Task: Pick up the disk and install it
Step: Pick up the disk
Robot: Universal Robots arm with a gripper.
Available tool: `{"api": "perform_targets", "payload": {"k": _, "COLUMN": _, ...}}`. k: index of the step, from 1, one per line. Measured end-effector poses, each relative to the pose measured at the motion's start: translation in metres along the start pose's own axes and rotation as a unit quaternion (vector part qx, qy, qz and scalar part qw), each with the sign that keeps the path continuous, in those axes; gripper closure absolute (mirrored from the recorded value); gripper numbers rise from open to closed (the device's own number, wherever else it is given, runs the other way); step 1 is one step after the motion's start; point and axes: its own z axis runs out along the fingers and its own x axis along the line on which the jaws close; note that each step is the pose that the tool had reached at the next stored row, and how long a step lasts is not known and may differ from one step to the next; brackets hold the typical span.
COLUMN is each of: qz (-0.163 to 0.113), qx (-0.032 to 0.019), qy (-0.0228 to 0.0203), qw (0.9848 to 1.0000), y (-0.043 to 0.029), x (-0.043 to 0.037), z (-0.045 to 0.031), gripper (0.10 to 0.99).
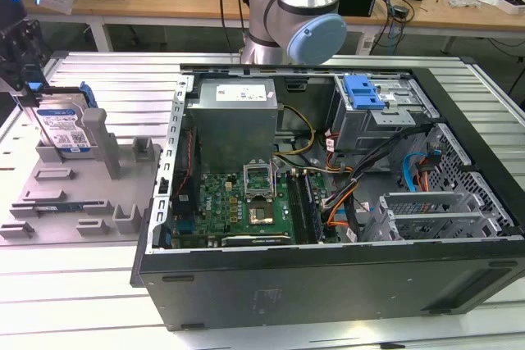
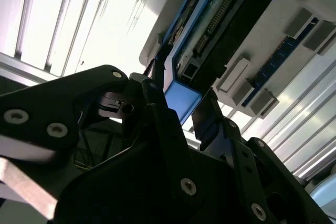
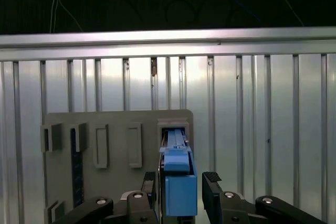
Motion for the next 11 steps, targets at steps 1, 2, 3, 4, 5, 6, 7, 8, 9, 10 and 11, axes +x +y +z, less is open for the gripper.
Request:
{"api": "perform_targets", "payload": {"k": 1, "qz": 0.0, "qx": 0.0, "qy": 0.0, "qw": 1.0, "y": 0.0, "x": 0.0, "z": 0.0006, "gripper": 0.604}}
{"api": "perform_targets", "payload": {"k": 2, "qz": 0.0, "qx": 0.0, "qy": 0.0, "qw": 1.0, "y": 0.0, "x": 0.0, "z": 0.0011, "gripper": 0.604}}
{"api": "perform_targets", "payload": {"k": 3, "qz": 0.0, "qx": 0.0, "qy": 0.0, "qw": 1.0, "y": 0.0, "x": -0.0001, "z": 0.0017, "gripper": 0.604}}
{"api": "perform_targets", "payload": {"k": 4, "qz": 0.0, "qx": 0.0, "qy": 0.0, "qw": 1.0, "y": 0.0, "x": -0.0001, "z": 0.0021, "gripper": 0.604}}
{"api": "perform_targets", "payload": {"k": 5, "qz": 0.0, "qx": 0.0, "qy": 0.0, "qw": 1.0, "y": 0.0, "x": -0.0001, "z": 0.0028, "gripper": 0.604}}
{"api": "perform_targets", "payload": {"k": 6, "qz": 0.0, "qx": 0.0, "qy": 0.0, "qw": 1.0, "y": 0.0, "x": -0.0001, "z": 0.0036, "gripper": 0.604}}
{"api": "perform_targets", "payload": {"k": 7, "qz": 0.0, "qx": 0.0, "qy": 0.0, "qw": 1.0, "y": 0.0, "x": -0.0001, "z": 0.004, "gripper": 0.604}}
{"api": "perform_targets", "payload": {"k": 8, "qz": 0.0, "qx": -0.0001, "qy": 0.0, "qw": 1.0, "y": 0.0, "x": -0.0001, "z": 0.0043, "gripper": 0.604}}
{"api": "perform_targets", "payload": {"k": 9, "qz": 0.0, "qx": -0.0001, "qy": 0.0, "qw": 1.0, "y": 0.0, "x": -0.0001, "z": 0.0047, "gripper": 0.604}}
{"api": "perform_targets", "payload": {"k": 10, "qz": 0.0, "qx": -0.0001, "qy": 0.0, "qw": 1.0, "y": 0.0, "x": -0.0001, "z": 0.005, "gripper": 0.604}}
{"api": "perform_targets", "payload": {"k": 11, "qz": 0.0, "qx": -0.0001, "qy": 0.0, "qw": 1.0, "y": 0.0, "x": -0.0002, "z": 0.0052, "gripper": 0.604}}
